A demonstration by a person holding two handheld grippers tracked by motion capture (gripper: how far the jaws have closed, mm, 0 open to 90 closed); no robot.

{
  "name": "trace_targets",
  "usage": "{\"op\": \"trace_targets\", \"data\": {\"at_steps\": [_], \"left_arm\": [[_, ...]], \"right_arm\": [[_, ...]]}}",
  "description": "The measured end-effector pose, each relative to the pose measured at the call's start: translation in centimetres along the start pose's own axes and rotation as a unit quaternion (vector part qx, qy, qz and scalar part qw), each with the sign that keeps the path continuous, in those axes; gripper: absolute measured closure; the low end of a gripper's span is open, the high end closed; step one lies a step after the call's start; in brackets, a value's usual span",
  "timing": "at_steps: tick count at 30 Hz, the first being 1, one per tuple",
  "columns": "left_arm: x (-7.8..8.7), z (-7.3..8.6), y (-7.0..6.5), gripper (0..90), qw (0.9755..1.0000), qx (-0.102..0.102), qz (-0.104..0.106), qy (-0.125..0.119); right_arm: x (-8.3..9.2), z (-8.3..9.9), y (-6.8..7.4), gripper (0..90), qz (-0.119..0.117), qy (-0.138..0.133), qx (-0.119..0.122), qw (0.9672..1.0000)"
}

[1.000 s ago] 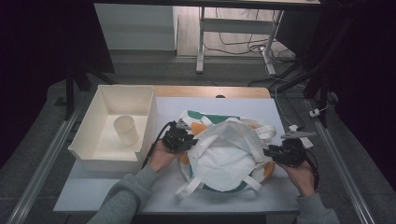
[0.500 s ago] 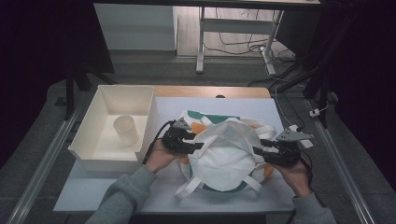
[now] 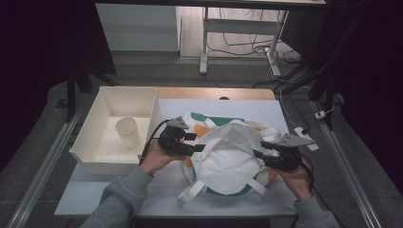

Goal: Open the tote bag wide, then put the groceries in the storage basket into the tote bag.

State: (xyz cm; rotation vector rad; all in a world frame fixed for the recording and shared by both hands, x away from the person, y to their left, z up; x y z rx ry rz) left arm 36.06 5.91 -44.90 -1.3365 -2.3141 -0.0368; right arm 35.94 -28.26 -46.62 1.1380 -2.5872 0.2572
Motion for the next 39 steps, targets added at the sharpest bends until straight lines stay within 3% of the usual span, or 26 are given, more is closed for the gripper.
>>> {"op": "trace_targets", "data": {"at_steps": [9,19,25,39], "left_arm": [[3.1,-1.0,-0.5,38.7,0.9997,-0.002,-0.005,-0.025],[5.4,-0.8,-0.1,38.4,0.9993,0.005,-0.016,-0.032],[6.8,-1.6,-0.8,37.7,0.9987,-0.008,-0.006,-0.050],[8.7,-1.6,0.7,37.3,0.9975,-0.004,-0.042,-0.057]], "right_arm": [[0.3,0.3,-0.1,49.7,0.012,-0.016,0.005,0.9998],[0.0,0.5,0.1,49.4,0.004,-0.008,0.008,0.9999],[-0.1,0.7,0.1,48.7,0.004,0.000,0.008,1.0000],[-0.1,0.8,0.3,48.2,0.006,0.006,0.010,0.9999]]}}
Point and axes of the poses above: each handheld gripper's, and its own axes: x roughly backward along the jaws, z roughly out of its underside, y roughly to its left, the point moved 3 cm from there along -x, roughly forward along the jaws, and after that the axes turned 12 degrees about -y, right-handed, at the moved point
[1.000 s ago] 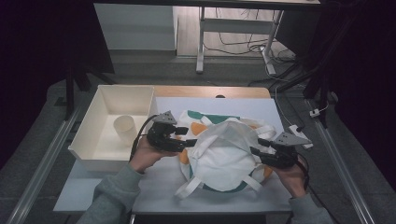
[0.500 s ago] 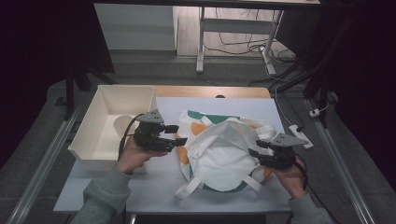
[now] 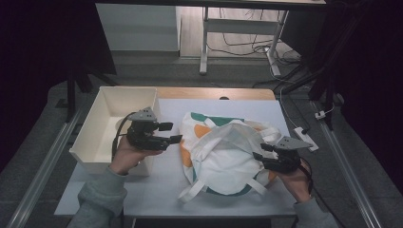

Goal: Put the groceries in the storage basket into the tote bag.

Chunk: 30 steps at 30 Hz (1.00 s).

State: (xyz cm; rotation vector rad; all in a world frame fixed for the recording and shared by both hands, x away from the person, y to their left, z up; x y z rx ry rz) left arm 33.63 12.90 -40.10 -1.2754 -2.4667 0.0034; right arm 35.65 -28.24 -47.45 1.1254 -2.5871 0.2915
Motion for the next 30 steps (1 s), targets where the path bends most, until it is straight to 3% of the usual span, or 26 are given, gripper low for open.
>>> {"op": "trace_targets", "data": {"at_steps": [17,22,30], "left_arm": [[2.8,0.4,3.0,37.1,0.9974,0.009,-0.071,-0.011],[3.2,0.7,4.1,36.5,0.9949,0.012,-0.100,-0.006],[3.6,1.6,5.9,36.1,0.9918,0.027,-0.124,0.002]], "right_arm": [[-0.5,0.1,0.1,47.3,0.003,0.010,0.004,0.9999],[-0.6,0.2,0.0,46.9,0.004,0.012,0.003,0.9999],[-0.7,0.5,0.1,46.8,0.004,0.020,0.007,0.9998]]}}
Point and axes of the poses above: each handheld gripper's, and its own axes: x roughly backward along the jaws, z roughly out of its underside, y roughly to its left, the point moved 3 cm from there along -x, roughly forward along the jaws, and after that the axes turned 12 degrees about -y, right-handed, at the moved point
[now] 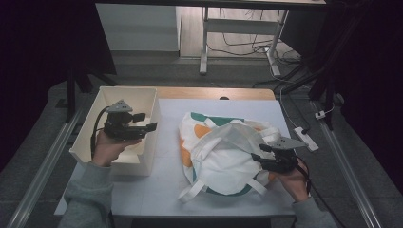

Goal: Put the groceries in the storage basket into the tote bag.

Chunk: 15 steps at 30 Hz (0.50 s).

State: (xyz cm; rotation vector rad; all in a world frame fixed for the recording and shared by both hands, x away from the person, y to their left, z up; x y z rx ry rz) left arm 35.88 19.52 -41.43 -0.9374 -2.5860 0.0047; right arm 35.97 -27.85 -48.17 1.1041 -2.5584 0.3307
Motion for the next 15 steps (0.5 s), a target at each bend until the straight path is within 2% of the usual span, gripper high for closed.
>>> {"op": "trace_targets", "data": {"at_steps": [7,12,15], "left_arm": [[0.4,0.4,1.5,35.0,0.9993,0.003,-0.037,0.004],[0.9,0.8,2.9,34.4,0.9979,0.013,-0.064,0.007],[1.2,1.0,3.6,32.9,0.9971,0.023,-0.072,0.007]], "right_arm": [[0.1,0.0,0.0,46.8,0.002,-0.002,0.001,1.0000],[0.0,0.0,0.0,46.8,0.002,0.000,0.001,1.0000],[0.0,0.0,0.0,46.8,0.001,0.000,0.001,1.0000]]}}
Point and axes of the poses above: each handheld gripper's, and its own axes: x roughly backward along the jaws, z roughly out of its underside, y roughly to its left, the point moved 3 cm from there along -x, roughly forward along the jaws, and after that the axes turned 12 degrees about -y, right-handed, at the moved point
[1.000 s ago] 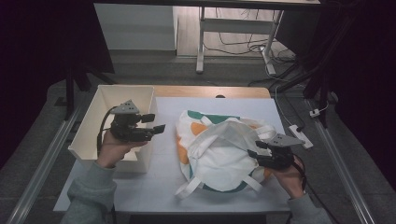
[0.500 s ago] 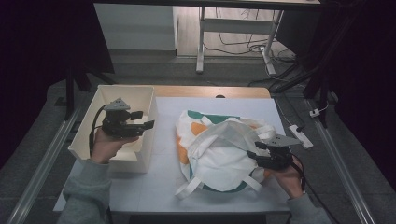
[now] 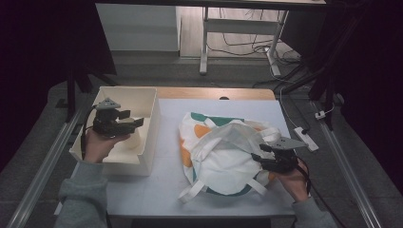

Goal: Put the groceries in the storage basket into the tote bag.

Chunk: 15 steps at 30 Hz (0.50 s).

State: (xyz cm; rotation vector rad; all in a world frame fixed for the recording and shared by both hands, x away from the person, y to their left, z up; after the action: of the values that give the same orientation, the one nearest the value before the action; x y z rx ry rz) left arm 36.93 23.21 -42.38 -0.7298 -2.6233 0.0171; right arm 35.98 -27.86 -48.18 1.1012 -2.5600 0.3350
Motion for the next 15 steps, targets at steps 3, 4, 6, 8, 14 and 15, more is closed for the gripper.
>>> {"op": "trace_targets", "data": {"at_steps": [3,4,6,8,14,15], "left_arm": [[0.2,0.1,0.6,31.2,0.9999,0.006,-0.008,0.003],[0.2,0.2,0.7,30.2,0.9999,0.006,-0.011,0.006],[0.2,0.4,1.1,27.7,0.9998,0.003,-0.017,0.014],[0.1,0.6,1.4,25.1,0.9996,0.003,-0.018,0.023],[-0.6,1.4,2.1,16.6,0.9981,-0.003,-0.032,0.052],[-0.7,1.5,2.2,15.6,0.9979,-0.003,-0.034,0.055]], "right_arm": [[0.0,0.0,0.0,46.8,-0.001,0.001,0.000,1.0000],[0.0,0.0,0.0,46.9,-0.001,0.001,0.000,1.0000],[0.0,0.0,0.0,46.8,-0.001,0.001,0.000,1.0000],[-0.1,0.0,0.0,46.8,-0.002,0.000,0.000,1.0000],[-0.1,0.1,0.1,46.8,-0.002,0.002,0.000,1.0000],[-0.1,0.1,0.0,46.7,-0.002,0.003,0.000,1.0000]]}}
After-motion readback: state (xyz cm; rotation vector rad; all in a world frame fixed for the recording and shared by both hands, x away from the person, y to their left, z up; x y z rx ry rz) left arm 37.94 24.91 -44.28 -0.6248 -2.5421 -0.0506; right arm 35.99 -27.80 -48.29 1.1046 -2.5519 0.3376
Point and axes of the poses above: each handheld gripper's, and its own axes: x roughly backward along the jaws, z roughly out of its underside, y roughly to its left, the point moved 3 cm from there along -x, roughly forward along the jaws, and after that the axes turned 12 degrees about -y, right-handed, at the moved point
